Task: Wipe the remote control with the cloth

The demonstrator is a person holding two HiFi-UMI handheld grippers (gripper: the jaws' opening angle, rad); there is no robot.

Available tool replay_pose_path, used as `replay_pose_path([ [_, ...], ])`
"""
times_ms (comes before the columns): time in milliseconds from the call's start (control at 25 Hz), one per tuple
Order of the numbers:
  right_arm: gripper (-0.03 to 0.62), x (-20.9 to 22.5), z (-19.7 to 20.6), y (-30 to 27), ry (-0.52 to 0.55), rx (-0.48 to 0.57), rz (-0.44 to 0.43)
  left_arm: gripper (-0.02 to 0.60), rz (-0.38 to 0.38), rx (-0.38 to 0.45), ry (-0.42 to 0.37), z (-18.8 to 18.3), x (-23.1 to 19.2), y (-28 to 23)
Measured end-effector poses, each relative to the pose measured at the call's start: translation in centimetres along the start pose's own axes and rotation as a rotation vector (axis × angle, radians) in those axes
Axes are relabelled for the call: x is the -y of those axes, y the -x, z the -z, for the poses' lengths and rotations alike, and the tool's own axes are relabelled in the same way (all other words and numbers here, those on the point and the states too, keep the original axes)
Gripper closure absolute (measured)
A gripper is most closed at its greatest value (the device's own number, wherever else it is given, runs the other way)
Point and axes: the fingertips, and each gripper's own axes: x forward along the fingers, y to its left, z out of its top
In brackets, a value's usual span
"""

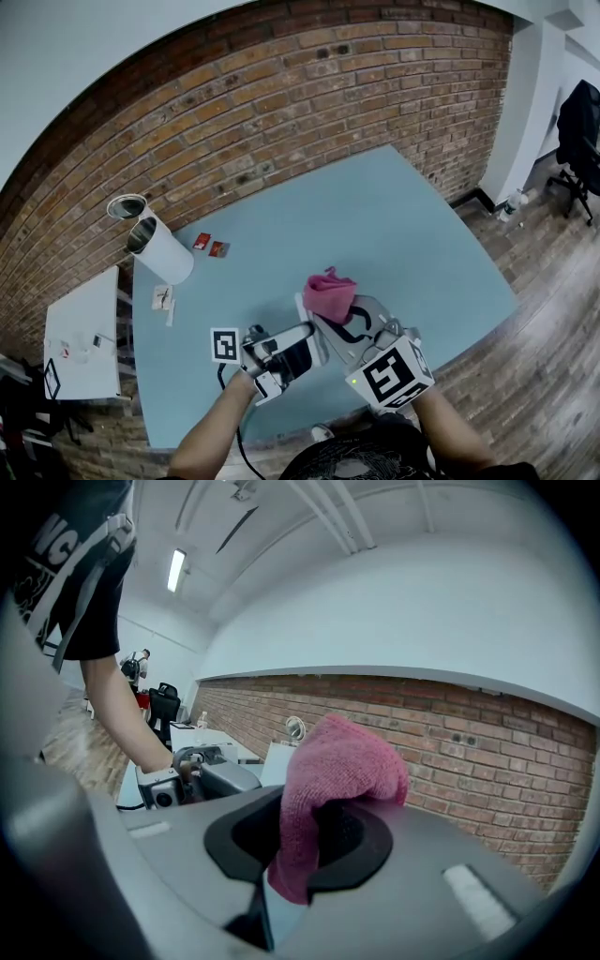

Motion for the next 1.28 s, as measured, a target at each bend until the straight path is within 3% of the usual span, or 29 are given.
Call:
replay_pose_path([
  [1280, 0.531, -2.8, 2.4, 0.1, -0.129, 0.031, -0.058, 0.345, -0.12, 0.519, -0.057, -9.1, -0.1, 4.1],
])
